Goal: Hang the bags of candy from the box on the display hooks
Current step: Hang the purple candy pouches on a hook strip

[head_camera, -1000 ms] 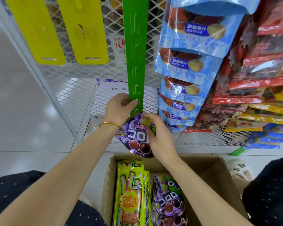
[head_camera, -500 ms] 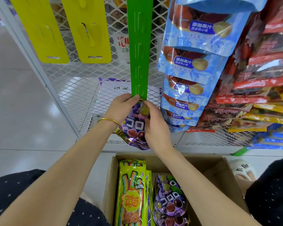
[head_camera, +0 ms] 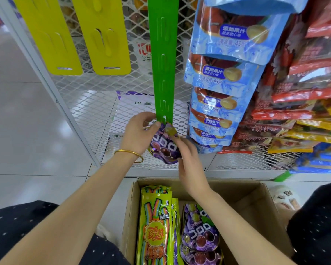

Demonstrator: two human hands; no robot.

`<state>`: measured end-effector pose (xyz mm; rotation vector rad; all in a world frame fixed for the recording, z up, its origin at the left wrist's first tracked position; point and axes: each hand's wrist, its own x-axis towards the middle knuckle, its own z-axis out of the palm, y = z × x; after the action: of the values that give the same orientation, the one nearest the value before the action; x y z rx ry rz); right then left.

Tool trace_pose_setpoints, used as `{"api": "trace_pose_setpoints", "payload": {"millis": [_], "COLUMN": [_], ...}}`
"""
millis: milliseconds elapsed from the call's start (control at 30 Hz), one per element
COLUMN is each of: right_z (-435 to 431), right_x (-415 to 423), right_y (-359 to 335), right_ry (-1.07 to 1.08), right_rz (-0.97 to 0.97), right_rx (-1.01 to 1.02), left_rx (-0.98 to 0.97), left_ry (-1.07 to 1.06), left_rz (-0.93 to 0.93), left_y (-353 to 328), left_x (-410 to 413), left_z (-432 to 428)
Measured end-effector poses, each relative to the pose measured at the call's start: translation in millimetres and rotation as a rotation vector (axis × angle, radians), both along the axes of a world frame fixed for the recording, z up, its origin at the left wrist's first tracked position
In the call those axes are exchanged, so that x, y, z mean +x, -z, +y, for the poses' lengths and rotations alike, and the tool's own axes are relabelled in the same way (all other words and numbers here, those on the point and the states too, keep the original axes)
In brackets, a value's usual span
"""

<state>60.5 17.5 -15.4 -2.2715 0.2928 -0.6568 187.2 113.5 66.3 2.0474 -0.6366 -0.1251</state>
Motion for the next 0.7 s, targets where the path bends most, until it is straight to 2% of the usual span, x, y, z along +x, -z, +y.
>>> {"api": "trace_pose_setpoints", "payload": {"millis": [100,167,367,433,567,633,700], "right_z": [-11.2,-22.3,-35.2,-29.9,-31.4,-31.8,-30.4], "right_x": [-31.7,-56.4,-115.5,-116.9,-123.4,-131.5,-136.7], "right_y": [27.5,56.5,141.6,160.4,192.5,200.8,203.7], "right_ry": [0.086,0.147,0.224,0.241,0.202,0.177,0.193], "right_rz": [0.061,0.147,0.745,0.846,1.134,1.204,1.242], "right_rx": [-0.045,-0.026,0.138,0.127,0.227,0.295,0.239], "left_rx": [-0.076,-0.067,0.114,0.163,0.201,0.206,0.206], "left_ry": [-0.154,-0.107,0.111,0.135,0.168,0.162,0.150], "left_rz": [-0.133,-0.141,0.040,0.089,0.146,0.164,0.175], "left_y": [13.7,27.8,77.7,86.0,91.8,92.7,92.9], "left_x": [-14.4,-30.1,-71.6,-74.3,-72.6,-71.3,-71.2], "left_z": [7.6,11.1,13.4,13.1,15.1,15.6,14.5]}}
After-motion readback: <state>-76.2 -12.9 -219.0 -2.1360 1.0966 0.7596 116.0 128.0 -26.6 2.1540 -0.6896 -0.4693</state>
